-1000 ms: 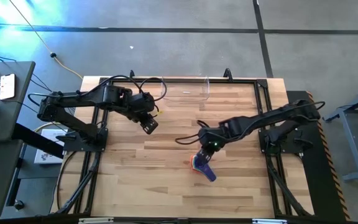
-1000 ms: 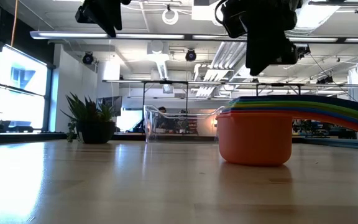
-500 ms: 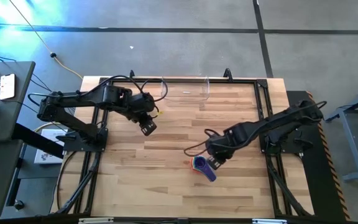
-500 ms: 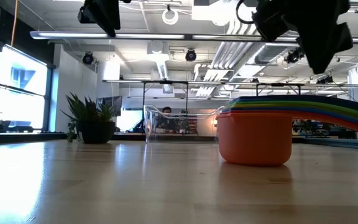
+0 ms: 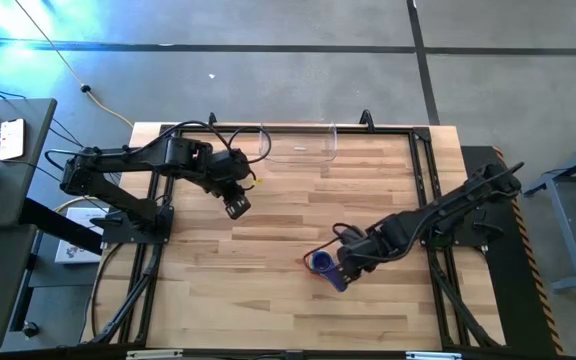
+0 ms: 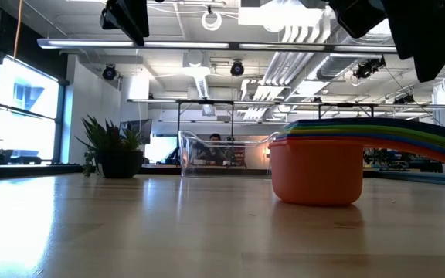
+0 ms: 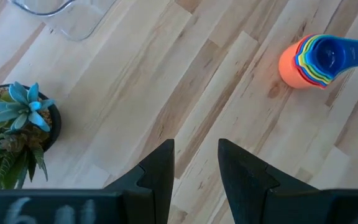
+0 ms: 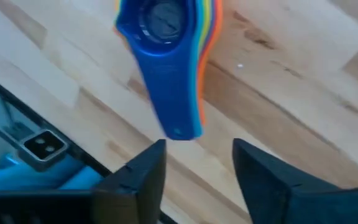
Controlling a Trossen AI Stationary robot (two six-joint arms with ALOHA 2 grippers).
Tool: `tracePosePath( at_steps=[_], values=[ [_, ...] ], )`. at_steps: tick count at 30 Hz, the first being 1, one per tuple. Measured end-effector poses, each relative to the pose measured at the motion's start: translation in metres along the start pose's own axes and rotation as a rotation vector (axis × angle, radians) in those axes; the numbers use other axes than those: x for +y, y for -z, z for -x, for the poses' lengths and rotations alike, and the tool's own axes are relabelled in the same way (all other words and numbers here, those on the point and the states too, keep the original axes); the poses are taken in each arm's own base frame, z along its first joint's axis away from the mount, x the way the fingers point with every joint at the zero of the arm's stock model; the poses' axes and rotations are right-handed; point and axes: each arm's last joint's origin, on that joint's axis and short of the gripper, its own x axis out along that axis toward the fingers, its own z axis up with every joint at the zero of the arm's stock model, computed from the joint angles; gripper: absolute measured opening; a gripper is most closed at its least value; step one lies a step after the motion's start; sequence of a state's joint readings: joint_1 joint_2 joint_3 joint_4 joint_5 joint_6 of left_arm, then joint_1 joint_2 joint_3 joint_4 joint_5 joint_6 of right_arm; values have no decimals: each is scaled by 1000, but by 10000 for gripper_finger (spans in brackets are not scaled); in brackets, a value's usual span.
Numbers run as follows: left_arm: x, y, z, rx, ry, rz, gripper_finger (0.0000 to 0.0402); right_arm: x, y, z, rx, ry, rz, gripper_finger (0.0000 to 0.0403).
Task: Nest measuring cups in basket
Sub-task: Put the nested measuring cups into the transparent bin
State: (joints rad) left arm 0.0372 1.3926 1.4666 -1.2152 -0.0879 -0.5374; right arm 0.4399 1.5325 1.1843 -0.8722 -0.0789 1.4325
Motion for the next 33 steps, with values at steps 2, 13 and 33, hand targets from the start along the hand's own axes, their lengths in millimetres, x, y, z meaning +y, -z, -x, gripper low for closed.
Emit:
tracePosePath(
  at_steps=[2, 13, 33],
  values=[
    [0, 0, 0, 0, 0, -7, 113, 4, 2, -3, -16, -17, -16, 197],
    [0, 0, 0, 0, -1, -26, 113, 16, 0, -24, -77, -46, 42, 240],
    [0, 0, 0, -2, 0, -18, 113, 18, -3, -51, -78, 14, 137, 240]
  ],
)
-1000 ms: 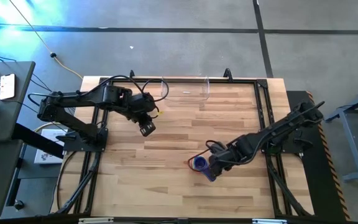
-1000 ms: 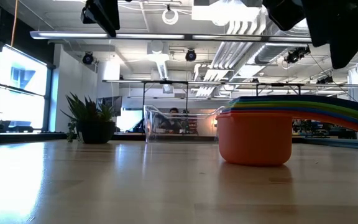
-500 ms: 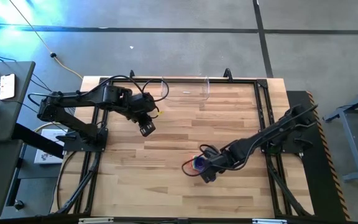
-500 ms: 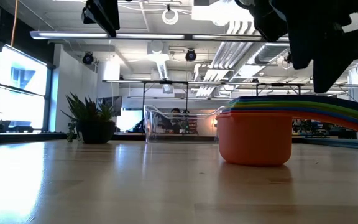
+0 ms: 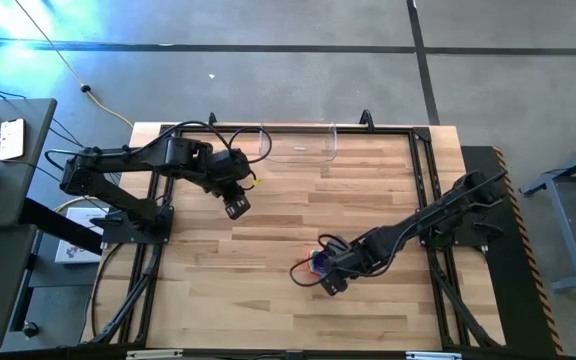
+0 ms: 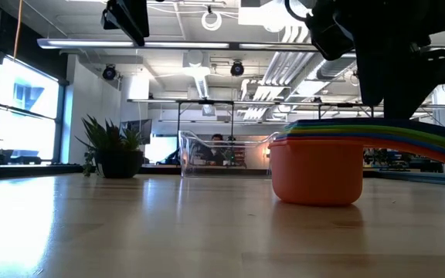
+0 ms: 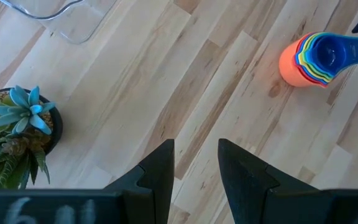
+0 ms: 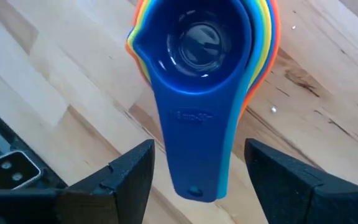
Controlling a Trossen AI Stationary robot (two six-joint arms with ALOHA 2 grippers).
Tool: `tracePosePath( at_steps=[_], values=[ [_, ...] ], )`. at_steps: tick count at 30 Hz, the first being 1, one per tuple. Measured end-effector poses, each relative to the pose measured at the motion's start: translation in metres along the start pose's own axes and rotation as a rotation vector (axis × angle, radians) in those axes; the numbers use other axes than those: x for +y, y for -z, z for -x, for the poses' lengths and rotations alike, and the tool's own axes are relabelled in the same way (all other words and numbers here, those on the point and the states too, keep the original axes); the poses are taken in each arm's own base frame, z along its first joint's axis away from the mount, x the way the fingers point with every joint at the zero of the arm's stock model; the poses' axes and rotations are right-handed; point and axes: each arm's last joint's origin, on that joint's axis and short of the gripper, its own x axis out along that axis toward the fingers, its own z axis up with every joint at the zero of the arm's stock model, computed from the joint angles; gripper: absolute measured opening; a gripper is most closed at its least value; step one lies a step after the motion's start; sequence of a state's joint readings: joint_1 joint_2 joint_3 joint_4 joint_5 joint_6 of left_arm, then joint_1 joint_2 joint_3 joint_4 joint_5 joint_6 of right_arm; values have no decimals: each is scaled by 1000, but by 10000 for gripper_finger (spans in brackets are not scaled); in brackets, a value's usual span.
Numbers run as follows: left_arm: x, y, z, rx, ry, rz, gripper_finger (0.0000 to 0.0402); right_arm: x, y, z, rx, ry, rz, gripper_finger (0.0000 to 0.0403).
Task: Nest measuring cups in basket
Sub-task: Put the nested measuring cups into the transparent bin
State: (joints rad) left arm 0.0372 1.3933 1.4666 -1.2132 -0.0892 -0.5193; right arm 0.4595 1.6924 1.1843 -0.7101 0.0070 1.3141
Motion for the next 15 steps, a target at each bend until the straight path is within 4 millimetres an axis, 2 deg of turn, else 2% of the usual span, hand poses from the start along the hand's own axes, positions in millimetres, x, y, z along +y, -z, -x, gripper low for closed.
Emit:
tracePosePath(
  at_steps=[15],
  values=[
    [0, 0, 0, -2, 1, 30, 113, -2, -4, 1, 13, 7, 10, 240]
  ],
)
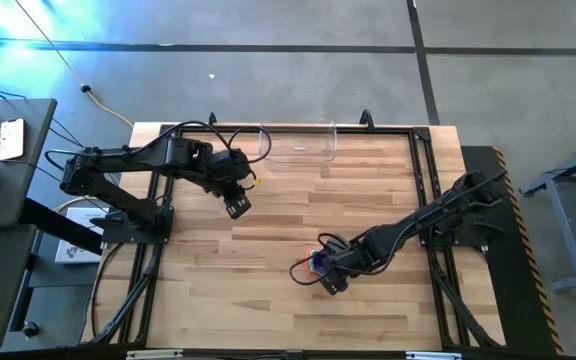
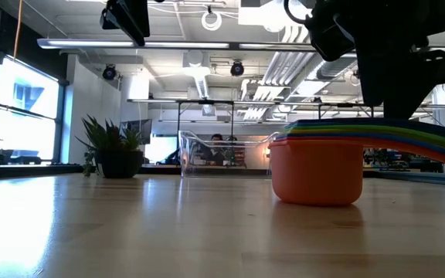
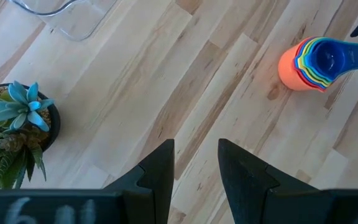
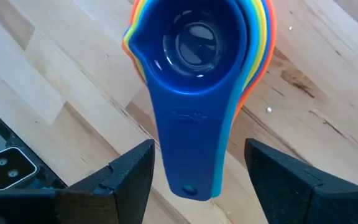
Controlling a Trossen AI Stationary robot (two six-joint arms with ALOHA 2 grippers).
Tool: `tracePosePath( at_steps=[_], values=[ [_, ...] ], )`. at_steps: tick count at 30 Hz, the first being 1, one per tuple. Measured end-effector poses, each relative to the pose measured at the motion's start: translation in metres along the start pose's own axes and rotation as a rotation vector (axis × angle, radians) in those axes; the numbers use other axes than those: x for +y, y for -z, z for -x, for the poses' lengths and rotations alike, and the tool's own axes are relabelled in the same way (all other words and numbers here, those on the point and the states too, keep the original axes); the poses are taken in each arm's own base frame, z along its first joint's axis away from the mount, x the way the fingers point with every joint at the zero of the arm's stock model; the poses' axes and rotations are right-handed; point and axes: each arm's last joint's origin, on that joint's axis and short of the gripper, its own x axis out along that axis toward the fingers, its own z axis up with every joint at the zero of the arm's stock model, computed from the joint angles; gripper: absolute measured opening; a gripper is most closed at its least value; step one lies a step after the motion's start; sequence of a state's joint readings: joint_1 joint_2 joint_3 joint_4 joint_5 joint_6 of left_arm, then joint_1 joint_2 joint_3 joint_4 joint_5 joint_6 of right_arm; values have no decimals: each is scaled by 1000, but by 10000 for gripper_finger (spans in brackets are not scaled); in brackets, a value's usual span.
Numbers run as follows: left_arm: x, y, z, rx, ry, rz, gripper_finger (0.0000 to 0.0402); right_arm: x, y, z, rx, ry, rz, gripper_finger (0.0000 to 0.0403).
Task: Nest measuring cups in basket
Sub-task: Put the nested measuring cups into the transparent bin
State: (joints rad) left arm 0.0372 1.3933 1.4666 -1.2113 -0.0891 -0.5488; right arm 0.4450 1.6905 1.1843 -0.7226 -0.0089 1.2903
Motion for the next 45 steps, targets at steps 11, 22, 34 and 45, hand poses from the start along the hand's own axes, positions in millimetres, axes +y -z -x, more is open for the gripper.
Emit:
tracePosePath(
  at_steps=[11, 22, 34, 45],
  values=[
    [0, 0, 0, -4, 3, 0, 113, 1, 1, -3, 24, -9, 9, 241],
    [0, 0, 0, -5, 3, 1, 113, 4, 0, -11, 43, -23, 9, 241],
    [0, -1, 0, -5, 2, -2, 113, 5, 1, -26, 75, 0, -22, 237],
    [0, -1, 0, -7, -1, -2, 113, 14, -4, -16, 35, -26, -62, 202]
  ],
)
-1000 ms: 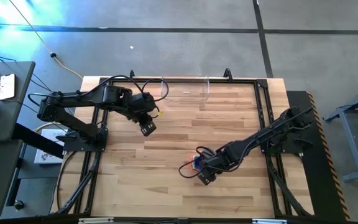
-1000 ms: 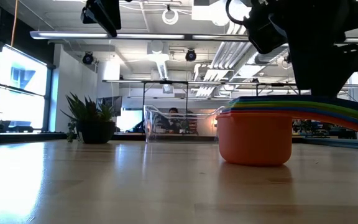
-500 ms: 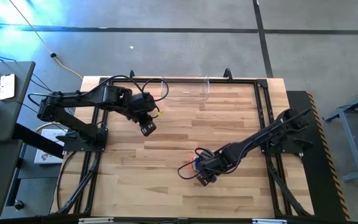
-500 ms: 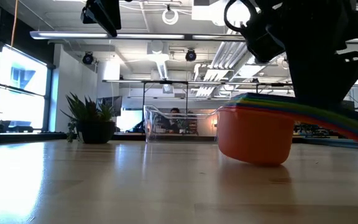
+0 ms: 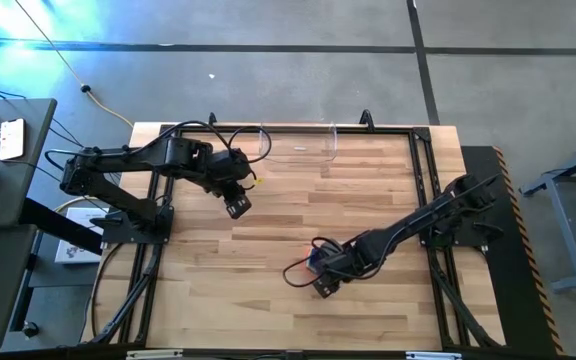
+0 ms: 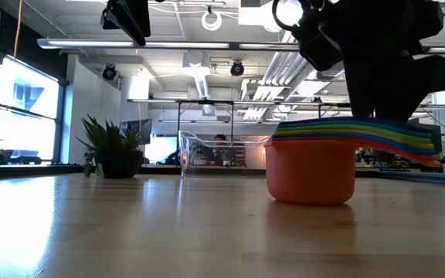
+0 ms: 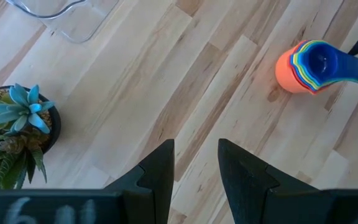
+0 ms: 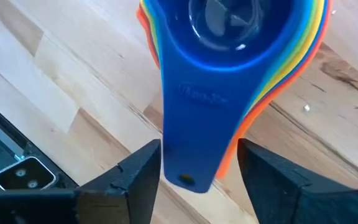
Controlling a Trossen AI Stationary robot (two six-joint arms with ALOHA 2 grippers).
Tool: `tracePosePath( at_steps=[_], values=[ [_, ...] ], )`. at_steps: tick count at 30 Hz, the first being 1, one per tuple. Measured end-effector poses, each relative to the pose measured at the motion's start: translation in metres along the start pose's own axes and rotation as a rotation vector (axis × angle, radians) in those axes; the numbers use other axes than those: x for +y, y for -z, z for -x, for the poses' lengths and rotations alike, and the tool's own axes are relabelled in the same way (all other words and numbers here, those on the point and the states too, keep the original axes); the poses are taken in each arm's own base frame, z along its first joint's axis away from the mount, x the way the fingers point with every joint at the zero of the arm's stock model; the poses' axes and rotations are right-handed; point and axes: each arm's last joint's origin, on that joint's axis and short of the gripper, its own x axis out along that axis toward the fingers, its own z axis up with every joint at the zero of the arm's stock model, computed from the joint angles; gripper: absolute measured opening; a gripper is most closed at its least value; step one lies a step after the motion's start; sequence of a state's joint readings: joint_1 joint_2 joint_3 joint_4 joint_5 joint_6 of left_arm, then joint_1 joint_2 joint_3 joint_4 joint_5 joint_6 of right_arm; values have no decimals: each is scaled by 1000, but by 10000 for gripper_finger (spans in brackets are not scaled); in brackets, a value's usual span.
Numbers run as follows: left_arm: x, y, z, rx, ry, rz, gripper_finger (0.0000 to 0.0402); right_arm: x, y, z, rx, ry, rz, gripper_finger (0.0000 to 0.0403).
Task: Nest measuring cups in basket
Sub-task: Put the nested measuring cups into the transparent bin
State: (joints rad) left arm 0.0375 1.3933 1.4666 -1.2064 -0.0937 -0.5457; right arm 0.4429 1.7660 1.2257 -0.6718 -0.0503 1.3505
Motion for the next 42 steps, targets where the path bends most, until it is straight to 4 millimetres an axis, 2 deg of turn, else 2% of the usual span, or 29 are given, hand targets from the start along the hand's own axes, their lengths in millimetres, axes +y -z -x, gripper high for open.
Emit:
tracePosePath(
  at_steps=[9, 13, 26, 34, 37, 42],
  values=[
    [0, 0, 0, 0, 0, -26, 113, -2, -14, 1, -23, 1, -49, 197],
    [0, 0, 0, 0, -1, -26, 113, 0, -19, 9, 4, 6, -49, 197],
    [0, 0, 0, 1, 0, -53, 113, -6, -26, 18, 3, 79, -85, 197],
    [0, 0, 0, 2, 0, -78, 113, -18, -13, 37, 39, 178, -181, 197],
    [0, 0, 0, 2, 0, -79, 113, -18, -2, 33, 64, 210, -204, 197],
    [0, 0, 0, 2, 0, -80, 113, -11, 21, 17, 91, 201, -238, 197]
  ],
)
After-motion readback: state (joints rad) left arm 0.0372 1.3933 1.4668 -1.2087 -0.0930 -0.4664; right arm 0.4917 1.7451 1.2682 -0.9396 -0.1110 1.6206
